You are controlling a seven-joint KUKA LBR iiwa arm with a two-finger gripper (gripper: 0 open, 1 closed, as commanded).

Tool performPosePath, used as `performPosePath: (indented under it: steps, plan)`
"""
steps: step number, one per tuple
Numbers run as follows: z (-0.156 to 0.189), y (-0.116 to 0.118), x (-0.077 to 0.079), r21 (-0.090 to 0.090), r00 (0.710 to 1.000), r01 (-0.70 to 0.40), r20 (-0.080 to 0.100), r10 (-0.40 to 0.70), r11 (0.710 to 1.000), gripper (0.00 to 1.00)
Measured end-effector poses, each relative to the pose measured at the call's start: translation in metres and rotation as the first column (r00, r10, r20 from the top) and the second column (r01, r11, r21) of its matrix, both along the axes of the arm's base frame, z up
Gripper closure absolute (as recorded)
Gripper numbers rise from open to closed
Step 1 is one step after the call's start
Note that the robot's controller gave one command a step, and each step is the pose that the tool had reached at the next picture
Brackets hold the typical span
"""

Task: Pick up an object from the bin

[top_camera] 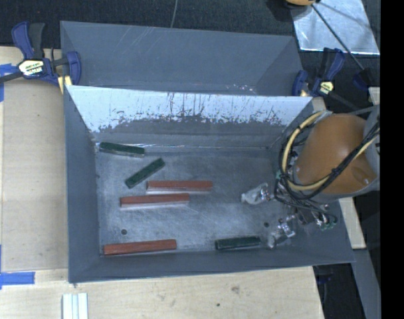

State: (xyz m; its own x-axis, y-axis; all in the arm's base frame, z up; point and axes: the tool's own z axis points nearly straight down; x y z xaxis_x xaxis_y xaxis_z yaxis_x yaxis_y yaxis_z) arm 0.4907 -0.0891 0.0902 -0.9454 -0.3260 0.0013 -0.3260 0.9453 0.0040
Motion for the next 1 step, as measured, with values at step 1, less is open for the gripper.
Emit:
performPosePath:
  steps: [1]
  plan:
    - [-0.0134, 0.0374, 0.0035, -0.003, 0.989, 0.144, 0.029, -0.144, 0.990, 1.00]
